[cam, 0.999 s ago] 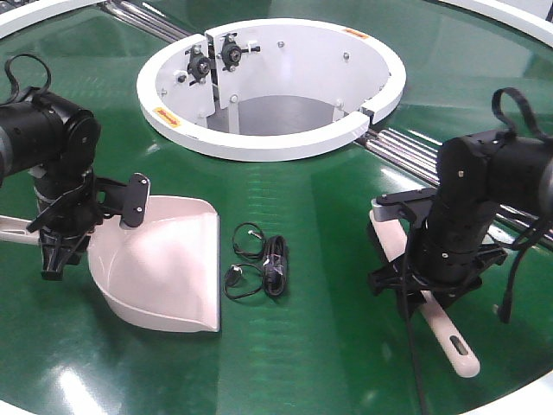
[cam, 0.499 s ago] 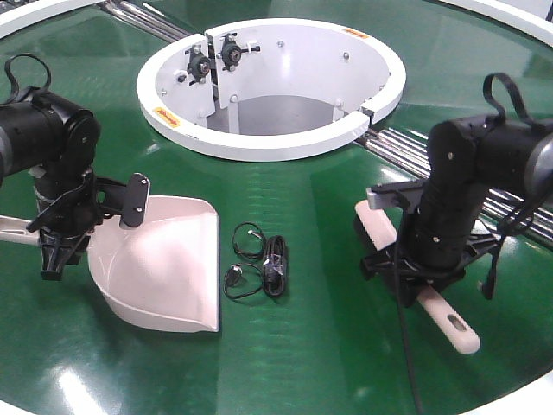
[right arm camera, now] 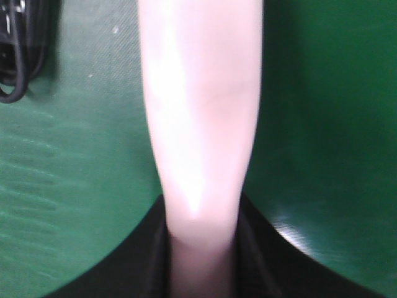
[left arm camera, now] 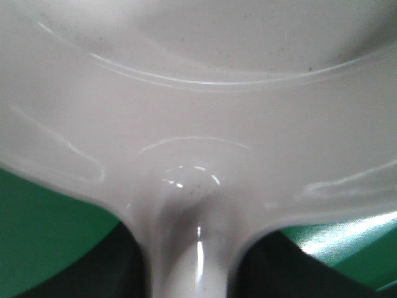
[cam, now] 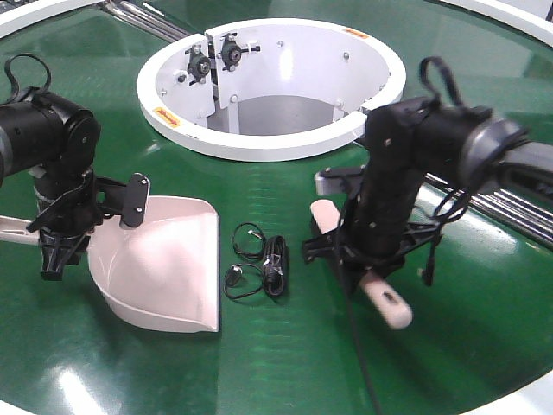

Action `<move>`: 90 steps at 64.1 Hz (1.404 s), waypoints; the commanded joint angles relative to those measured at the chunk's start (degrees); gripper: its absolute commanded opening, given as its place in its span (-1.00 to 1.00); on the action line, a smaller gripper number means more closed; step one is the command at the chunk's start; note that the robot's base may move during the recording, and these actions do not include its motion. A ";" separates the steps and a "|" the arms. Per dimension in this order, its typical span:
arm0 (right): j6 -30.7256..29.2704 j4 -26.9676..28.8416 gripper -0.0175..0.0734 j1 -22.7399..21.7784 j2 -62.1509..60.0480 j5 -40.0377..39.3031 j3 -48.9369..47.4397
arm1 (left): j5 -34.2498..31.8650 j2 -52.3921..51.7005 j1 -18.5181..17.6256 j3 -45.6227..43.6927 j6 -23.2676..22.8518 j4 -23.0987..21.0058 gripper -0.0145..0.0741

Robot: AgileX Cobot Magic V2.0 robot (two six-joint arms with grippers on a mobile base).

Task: Clean and inspect green conveyor with broom and dustpan
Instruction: 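Sweep the black cable with the brush into the held dustpan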

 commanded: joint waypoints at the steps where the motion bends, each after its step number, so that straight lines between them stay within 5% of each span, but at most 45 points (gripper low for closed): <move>1: 1.31 2.09 -0.62 1.52 -0.52 4.14 -1.82 | 1.82 -2.84 -0.41 -1.41 0.29 0.77 -0.69; 18: 1.72 4.09 -0.62 6.68 4.48 4.14 -8.39 | 1.82 -2.84 -0.41 -1.41 0.29 0.77 -0.69; 47: -5.74 20.04 -0.62 13.20 14.31 4.07 -27.88 | 1.82 -2.84 -0.41 -1.41 0.29 0.77 -0.69; 65: -5.59 19.69 -0.62 13.38 13.18 4.07 -33.49 | 1.82 -2.84 -0.41 -1.41 0.29 0.77 -0.69; 90: -3.35 8.05 -0.62 6.76 8.16 4.07 -32.11 | 1.82 -2.84 -0.41 -1.41 0.29 0.82 -0.69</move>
